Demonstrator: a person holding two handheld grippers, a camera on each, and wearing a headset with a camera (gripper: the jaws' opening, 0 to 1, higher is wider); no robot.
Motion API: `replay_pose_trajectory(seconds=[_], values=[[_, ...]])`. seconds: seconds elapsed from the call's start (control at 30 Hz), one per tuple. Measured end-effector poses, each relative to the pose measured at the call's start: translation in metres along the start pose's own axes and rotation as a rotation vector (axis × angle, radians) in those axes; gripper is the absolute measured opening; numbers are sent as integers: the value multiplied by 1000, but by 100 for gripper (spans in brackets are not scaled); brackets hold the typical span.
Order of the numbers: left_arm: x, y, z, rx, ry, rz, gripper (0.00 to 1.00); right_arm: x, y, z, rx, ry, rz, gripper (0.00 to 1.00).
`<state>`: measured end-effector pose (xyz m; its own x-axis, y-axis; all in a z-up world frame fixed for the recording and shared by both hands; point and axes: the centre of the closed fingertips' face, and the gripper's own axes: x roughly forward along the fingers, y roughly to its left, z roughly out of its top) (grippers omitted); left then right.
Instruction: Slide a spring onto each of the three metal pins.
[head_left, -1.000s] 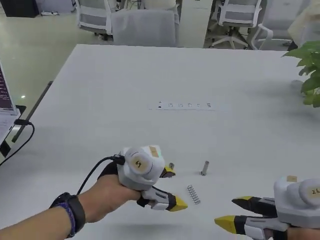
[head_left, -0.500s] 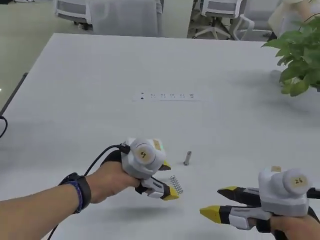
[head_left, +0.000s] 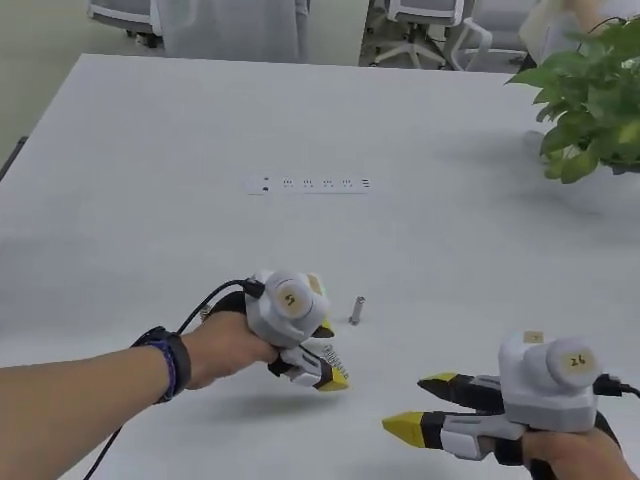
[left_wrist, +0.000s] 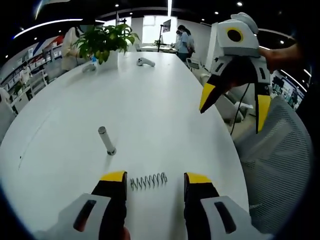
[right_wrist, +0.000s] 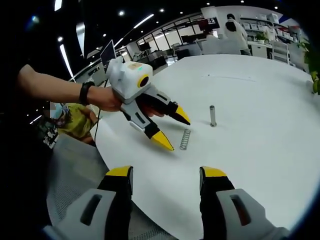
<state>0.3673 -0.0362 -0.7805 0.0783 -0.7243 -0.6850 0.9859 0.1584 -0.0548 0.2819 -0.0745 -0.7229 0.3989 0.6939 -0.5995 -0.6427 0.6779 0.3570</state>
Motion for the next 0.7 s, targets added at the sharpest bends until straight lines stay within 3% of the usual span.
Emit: replay_pose_trajectory(seconds=[0.4,0.5,0.63,0.7], values=[[3,-1,-12,22,49,-28,34,1,0,-4,1,15,10,52],[1,-5,-14,57,60,-34,33,3,1,-3,-1,17,12,52],[-3,-13,-29,129,128,-53,32,3,3,-3,-4,17,15,52],[-3,-15,-33,137,137,-56,31,3,2,-3,-4,18,14,52]])
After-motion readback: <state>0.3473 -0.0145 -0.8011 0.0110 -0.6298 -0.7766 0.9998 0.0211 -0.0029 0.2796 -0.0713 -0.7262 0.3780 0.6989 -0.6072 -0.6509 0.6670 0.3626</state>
